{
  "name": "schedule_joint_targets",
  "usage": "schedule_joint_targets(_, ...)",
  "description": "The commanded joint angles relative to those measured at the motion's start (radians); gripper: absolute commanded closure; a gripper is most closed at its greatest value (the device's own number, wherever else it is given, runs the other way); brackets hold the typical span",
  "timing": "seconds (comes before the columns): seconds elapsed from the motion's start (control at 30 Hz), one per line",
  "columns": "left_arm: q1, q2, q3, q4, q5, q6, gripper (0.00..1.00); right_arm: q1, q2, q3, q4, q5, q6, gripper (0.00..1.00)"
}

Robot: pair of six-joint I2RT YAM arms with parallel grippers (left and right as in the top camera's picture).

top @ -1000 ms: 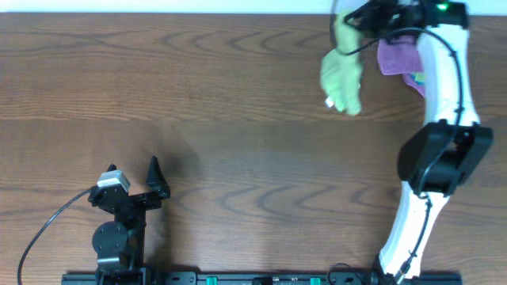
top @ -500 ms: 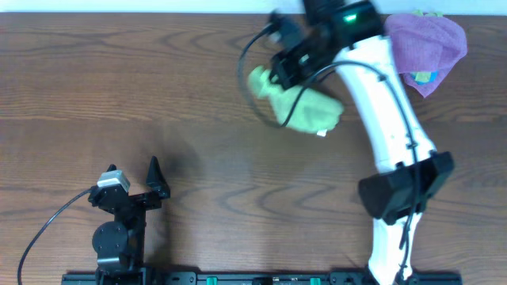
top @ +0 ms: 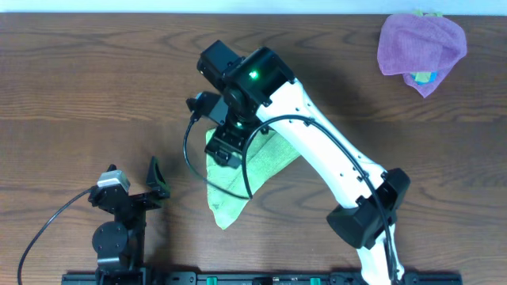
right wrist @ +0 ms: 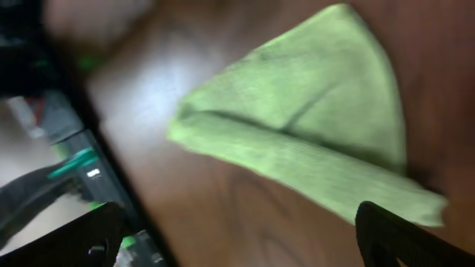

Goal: Fold the cloth
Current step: 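Lift the green towel with the right gripper and drag it to table center, then release the towel and move the right gripper to its right corner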

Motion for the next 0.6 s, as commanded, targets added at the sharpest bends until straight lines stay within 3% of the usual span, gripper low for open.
schedule_joint_targets(0.0, -0.004, -0.006, -0.036, -0.019, -0.015, -0.003, 0.05, -0.05, -0.013, -0.003, 0.035, 0.106, 0.031, 0.01)
schedule_joint_targets(0.07, -0.004, -0.006, -0.036, -0.019, -0.014, -0.003, 0.05, -0.099, -0.008, -0.013, 0.069, 0.106, 0.034, 0.01)
schedule_joint_targets(0.1, -0.004, -0.006, -0.036, -0.019, -0.015, -0.003, 0.05, -0.143, 0.002, -0.021, 0.097, 0.106, 0.046, 0.06)
schedule_joint_targets(0.2, -0.004, -0.006, -0.036, -0.019, -0.015, -0.003, 0.04, -0.237, 0.031, -0.029, 0.137, 0.074, 0.078, 0.62)
schedule_joint_targets(0.3, -0.004, -0.006, -0.036, -0.019, -0.014, -0.003, 0.05, -0.301, 0.079, -0.029, 0.153, 0.016, 0.077, 0.99)
schedule_joint_targets(0.57, -0.004, -0.006, -0.036, -0.019, -0.015, -0.003, 0.05, -0.332, 0.231, -0.029, 0.082, 0.001, 0.077, 0.98)
